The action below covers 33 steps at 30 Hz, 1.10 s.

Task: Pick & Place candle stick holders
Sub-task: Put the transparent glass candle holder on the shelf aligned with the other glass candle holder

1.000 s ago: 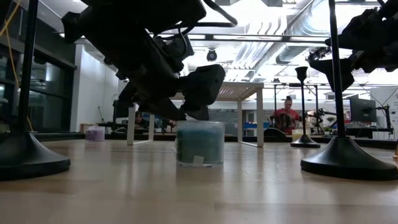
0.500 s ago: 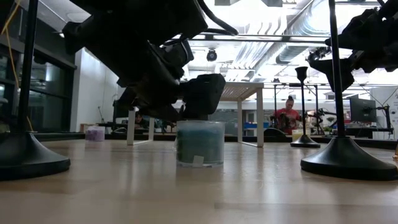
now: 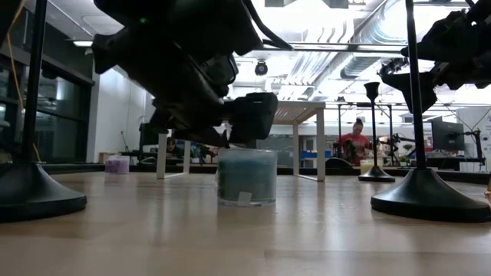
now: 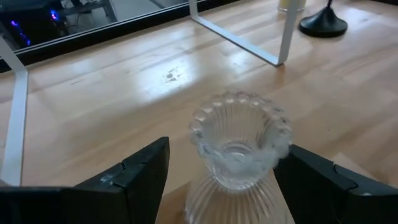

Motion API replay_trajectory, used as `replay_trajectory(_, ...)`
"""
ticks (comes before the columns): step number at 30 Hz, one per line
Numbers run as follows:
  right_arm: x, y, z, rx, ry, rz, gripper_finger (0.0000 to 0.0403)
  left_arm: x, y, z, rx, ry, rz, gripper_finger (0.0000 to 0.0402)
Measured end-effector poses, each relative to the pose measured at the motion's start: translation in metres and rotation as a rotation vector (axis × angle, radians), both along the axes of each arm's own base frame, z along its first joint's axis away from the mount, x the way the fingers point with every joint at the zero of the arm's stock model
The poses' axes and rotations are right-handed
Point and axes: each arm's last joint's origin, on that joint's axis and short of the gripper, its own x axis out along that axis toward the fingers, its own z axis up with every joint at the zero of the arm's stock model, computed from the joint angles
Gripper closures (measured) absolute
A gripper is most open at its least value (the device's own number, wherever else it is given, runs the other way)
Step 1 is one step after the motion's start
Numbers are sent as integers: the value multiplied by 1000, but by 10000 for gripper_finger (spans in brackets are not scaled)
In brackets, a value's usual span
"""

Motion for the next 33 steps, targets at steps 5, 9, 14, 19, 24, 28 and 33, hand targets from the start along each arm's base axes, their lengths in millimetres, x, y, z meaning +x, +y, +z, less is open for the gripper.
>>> replay_trajectory(5,0,0,0,0,0,0,143,1,3,0,-9,2,5,132)
replay_trajectory(9,0,0,0,0,0,0,143,1,3,0,-9,2,5,132)
replay_trajectory(14,0,0,0,0,0,0,143,1,3,-1,-32,-14,9,132)
replay_trajectory(19,0,0,0,0,0,0,143,1,3,-1,-58,-50,25,133)
replay_trajectory(24,0,0,0,0,0,0,143,1,3,-1,-59,-51,26,143)
replay_trajectory(28,0,0,0,0,0,0,143,1,3,-1,-59,-51,26,181)
replay_trajectory(33,0,0,0,0,0,0,143,1,3,-1,-59,-50,26,236)
